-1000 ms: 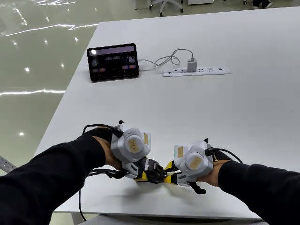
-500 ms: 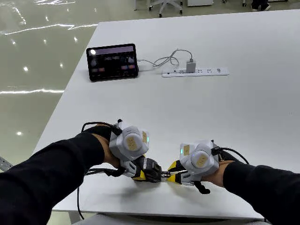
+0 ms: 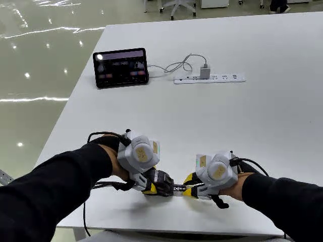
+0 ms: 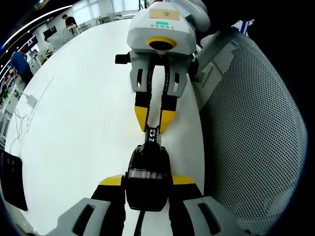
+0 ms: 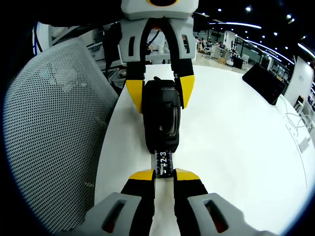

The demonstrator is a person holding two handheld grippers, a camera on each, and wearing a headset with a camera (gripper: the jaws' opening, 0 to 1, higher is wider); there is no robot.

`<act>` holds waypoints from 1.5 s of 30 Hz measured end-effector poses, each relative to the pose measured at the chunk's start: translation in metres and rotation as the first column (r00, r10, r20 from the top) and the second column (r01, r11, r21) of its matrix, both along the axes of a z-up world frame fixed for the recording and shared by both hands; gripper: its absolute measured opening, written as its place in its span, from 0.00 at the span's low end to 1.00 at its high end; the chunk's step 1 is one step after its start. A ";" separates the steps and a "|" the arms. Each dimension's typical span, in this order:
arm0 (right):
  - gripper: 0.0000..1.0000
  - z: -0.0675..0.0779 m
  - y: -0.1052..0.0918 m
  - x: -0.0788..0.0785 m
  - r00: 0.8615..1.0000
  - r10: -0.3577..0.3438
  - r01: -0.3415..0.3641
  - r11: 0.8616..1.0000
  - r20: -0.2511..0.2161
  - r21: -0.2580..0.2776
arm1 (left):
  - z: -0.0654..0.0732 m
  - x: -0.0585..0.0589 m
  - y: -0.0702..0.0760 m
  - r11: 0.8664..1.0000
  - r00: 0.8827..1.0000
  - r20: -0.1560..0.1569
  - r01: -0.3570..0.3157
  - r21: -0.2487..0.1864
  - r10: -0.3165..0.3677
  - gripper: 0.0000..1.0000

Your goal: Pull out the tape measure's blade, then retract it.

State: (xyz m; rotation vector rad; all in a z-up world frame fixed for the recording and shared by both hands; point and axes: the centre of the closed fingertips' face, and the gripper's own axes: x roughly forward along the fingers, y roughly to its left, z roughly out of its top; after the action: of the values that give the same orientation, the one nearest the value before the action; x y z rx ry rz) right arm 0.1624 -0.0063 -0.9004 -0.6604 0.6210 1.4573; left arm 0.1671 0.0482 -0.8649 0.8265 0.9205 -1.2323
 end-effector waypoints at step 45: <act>0.10 0.000 -0.009 0.004 1.000 -0.005 0.005 1.000 0.003 -0.013 | 0.001 0.001 0.000 0.998 0.999 -0.006 -0.044 -0.046 0.044 0.29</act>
State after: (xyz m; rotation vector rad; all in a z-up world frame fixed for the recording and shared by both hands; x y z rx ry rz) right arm 0.1664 -0.0157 -0.9005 -0.6702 0.6297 1.4490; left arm 0.1677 0.0481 -0.8644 0.7627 0.9065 -1.2140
